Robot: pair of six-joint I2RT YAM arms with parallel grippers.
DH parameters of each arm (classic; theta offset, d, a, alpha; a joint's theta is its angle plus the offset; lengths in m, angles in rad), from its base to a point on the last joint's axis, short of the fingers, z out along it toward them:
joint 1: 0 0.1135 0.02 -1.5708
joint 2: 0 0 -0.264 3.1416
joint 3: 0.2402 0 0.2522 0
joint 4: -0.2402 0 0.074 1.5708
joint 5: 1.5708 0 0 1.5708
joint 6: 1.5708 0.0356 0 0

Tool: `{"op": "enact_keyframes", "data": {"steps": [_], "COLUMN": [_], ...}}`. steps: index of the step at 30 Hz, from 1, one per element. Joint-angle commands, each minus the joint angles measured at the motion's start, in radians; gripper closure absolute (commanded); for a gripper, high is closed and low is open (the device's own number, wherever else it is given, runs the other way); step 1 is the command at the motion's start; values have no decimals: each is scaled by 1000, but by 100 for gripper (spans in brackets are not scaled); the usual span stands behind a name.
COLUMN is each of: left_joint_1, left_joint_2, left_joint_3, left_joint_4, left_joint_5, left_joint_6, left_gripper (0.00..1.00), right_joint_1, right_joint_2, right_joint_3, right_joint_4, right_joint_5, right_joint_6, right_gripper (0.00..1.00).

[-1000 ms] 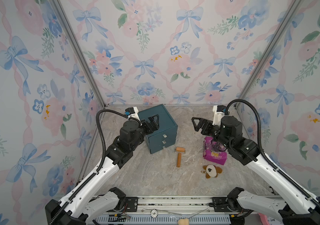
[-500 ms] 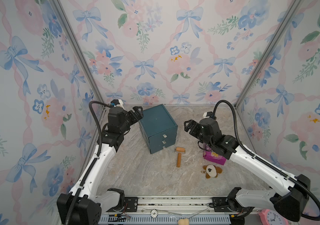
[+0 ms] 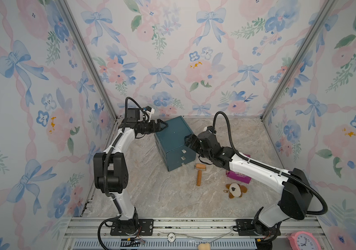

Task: Take the mice out of the drawer
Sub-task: Adjust the storage box at the center of the board, then move the distractor to the center of the board.

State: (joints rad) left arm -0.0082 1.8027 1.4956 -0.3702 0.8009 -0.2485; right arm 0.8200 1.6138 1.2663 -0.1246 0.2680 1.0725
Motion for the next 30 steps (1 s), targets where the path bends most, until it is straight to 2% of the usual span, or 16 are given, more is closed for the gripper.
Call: {"op": "enact_keyframes", "data": {"steps": [1, 3, 7, 10, 13, 15, 20, 24, 26, 30], "left_joint_1": [-9, -9, 0, 12, 20, 27, 48, 91, 100, 100], "left_joint_2": [-118, -205, -379, -475, -490, -468, -451, -465, -465, -451], "left_joint_3": [-58, -145, -289, -369, -380, -352, -264, -187, -153, -103], "left_joint_4": [-105, -115, -142, -150, -150, -153, -154, -154, -154, -153], "left_joint_5": [132, 120, -24, -117, -194, -203, -245, -299, -336, -360], "left_joint_6": [87, 81, 15, -23, -24, -21, 2, 8, 9, 9], "left_gripper": [2, 2, 2, 2, 2, 2, 2, 2, 2, 2], "right_joint_1": [2, 4, 21, 34, 35, 30, 27, 29, 62, 187], "right_joint_2": [92, 166, 287, 318, 258, 193, -47, -179, -205, -98], "right_joint_3": [113, 208, 369, 434, 376, 304, 75, -109, -202, -172], "right_joint_4": [94, 81, 48, -43, -99, -129, -306, -391, -360, -536], "right_joint_5": [-96, -170, -297, -285, -218, -175, -64, -100, -111, 105], "right_joint_6": [-47, -92, -141, -175, -207, -215, -304, -301, -280, -301], "right_gripper": [4, 4, 4, 4, 4, 4, 4, 4, 4, 4]}}
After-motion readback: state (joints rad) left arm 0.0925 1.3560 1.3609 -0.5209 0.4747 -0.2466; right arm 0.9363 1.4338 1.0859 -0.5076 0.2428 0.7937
